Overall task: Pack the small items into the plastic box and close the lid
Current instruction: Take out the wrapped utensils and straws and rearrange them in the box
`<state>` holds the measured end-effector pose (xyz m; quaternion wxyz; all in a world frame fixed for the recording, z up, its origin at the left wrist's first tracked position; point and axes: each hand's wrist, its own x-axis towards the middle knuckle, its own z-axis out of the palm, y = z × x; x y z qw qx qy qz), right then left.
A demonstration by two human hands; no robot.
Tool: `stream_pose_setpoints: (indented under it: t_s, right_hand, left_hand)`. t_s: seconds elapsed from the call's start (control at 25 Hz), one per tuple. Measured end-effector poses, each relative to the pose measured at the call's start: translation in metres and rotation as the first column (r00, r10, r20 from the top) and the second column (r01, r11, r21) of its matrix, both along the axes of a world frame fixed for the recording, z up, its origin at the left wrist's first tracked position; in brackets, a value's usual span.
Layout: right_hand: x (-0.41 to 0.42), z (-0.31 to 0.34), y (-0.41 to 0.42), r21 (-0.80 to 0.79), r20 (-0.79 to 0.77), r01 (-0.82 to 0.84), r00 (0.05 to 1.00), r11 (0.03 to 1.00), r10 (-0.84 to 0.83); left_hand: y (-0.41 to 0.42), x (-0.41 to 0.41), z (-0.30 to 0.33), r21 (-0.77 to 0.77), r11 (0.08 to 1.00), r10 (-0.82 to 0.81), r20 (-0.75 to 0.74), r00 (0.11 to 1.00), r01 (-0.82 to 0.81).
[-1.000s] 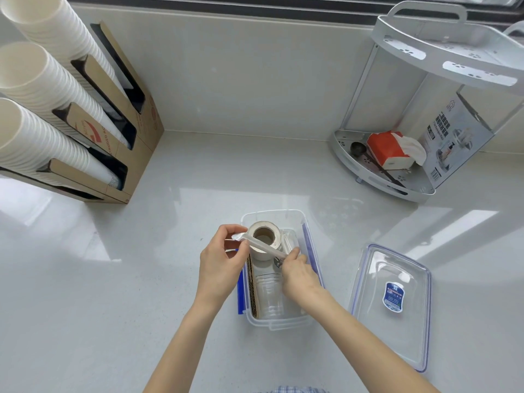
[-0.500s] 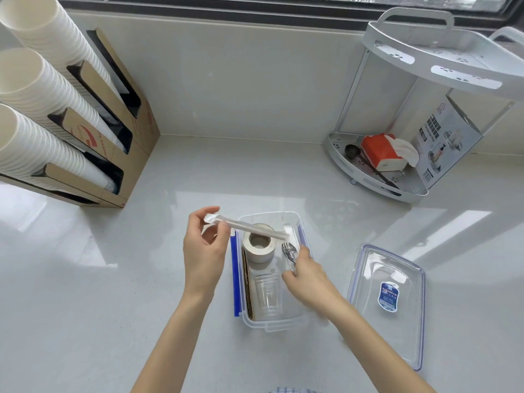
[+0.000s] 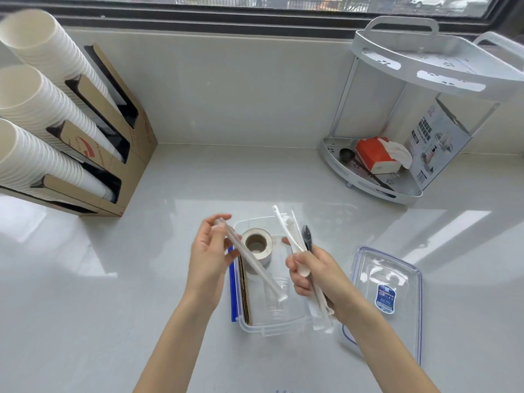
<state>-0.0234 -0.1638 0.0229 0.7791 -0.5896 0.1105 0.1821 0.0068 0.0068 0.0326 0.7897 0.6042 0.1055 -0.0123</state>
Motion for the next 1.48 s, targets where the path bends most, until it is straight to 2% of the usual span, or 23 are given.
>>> stream_pose_setpoints:
  t_s: [0.16, 0.28, 0.52, 0.84, 0.96, 1.08, 1.2, 1.28, 1.4, 1.48]
  right_hand:
    - [-0.006, 0.001, 0.003, 0.060, 0.026, -0.107, 0.994, 0.992, 0.105]
    - [-0.010, 0.004, 0.004, 0.063, 0.033, -0.160, 0.987, 0.985, 0.158]
    - [-0.014, 0.009, 0.004, 0.131, 0.018, -0.229, 0.973, 0.965, 0.228]
    - [-0.016, 0.011, 0.005, 0.138, 0.002, -0.357, 0.933, 0.924, 0.360]
    - [-0.016, 0.012, 0.007, 0.120, 0.017, -0.367, 0.930, 0.922, 0.368]
    - [-0.017, 0.015, 0.010, 0.123, 0.035, -0.342, 0.940, 0.932, 0.340]
    - [-0.017, 0.017, 0.013, -0.009, 0.113, -0.307, 0.945, 0.952, 0.306]
    - [-0.018, 0.016, 0.015, -0.038, 0.140, -0.253, 0.957, 0.967, 0.256]
    - [-0.019, 0.020, 0.019, 0.016, 0.162, -0.203, 0.967, 0.979, 0.198]
    - [-0.017, 0.023, 0.020, -0.012, 0.168, -0.153, 0.974, 0.988, 0.153]
  left_hand:
    - [-0.028, -0.015, -0.007, -0.086, 0.987, -0.149, -0.136, 0.979, 0.138]
    - [-0.039, -0.020, -0.010, -0.086, 0.966, -0.255, -0.203, 0.945, 0.242]
    - [-0.032, -0.022, -0.003, -0.166, 0.871, -0.480, -0.083, 0.874, 0.462]
    - [-0.032, -0.022, -0.004, -0.211, 0.870, -0.470, -0.077, 0.879, 0.446]
    - [-0.030, -0.022, -0.004, -0.156, 0.874, -0.475, -0.073, 0.877, 0.460]
    - [-0.030, -0.021, -0.002, -0.080, 0.891, -0.452, -0.075, 0.889, 0.447]
    - [-0.033, -0.021, -0.003, -0.018, 0.920, -0.392, -0.079, 0.916, 0.392]
    - [-0.033, -0.021, -0.003, 0.001, 0.927, -0.373, -0.076, 0.925, 0.374]
    - [-0.030, -0.020, 0.000, -0.030, 0.903, -0.429, -0.048, 0.902, 0.428]
    - [-0.029, -0.019, 0.003, -0.073, 0.889, -0.455, -0.029, 0.890, 0.452]
